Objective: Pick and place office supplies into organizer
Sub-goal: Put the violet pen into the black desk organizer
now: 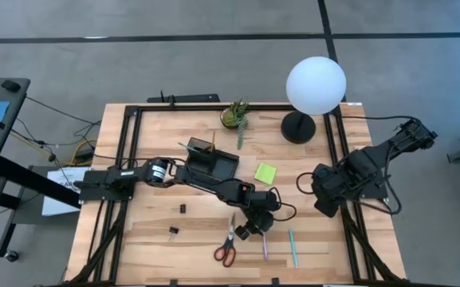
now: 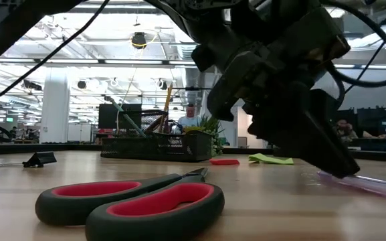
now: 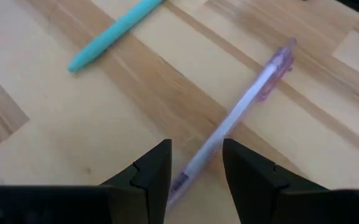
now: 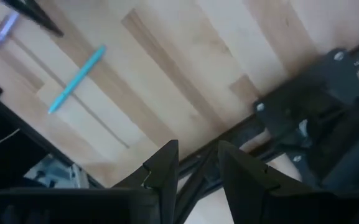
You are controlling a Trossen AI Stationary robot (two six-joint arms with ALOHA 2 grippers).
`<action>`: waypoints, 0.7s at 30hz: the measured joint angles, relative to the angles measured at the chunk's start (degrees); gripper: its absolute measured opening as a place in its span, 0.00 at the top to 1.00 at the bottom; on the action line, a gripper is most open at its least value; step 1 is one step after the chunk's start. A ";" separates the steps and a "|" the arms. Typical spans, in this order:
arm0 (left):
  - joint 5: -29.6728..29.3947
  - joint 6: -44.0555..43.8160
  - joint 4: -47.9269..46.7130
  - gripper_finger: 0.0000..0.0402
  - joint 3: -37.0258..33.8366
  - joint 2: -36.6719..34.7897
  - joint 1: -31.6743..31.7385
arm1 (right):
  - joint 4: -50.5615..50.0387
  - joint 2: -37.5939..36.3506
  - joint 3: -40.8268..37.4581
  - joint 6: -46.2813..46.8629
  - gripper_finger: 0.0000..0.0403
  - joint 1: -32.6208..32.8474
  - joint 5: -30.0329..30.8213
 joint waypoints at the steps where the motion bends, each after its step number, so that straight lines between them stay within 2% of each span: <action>1: -0.25 0.14 -1.07 0.65 -0.01 0.04 0.00 | 0.28 0.08 -0.02 0.29 0.74 0.04 -0.55; 7: -1.40 1.02 -4.15 0.65 0.31 2.02 -0.17 | 0.22 0.00 -0.04 1.11 0.74 2.62 -3.27; 14: -4.03 -9.12 -3.97 0.66 0.20 2.10 -0.29 | 0.17 0.00 -0.04 1.62 0.74 5.59 -3.24; 17: -6.93 -11.87 -5.03 0.73 0.24 2.14 -0.34 | 0.15 0.00 -0.04 2.63 0.74 6.42 -3.21; 21: -9.33 -15.15 -6.95 0.90 0.35 2.05 -0.15 | 0.15 0.00 -0.04 4.61 0.74 7.53 -3.11</action>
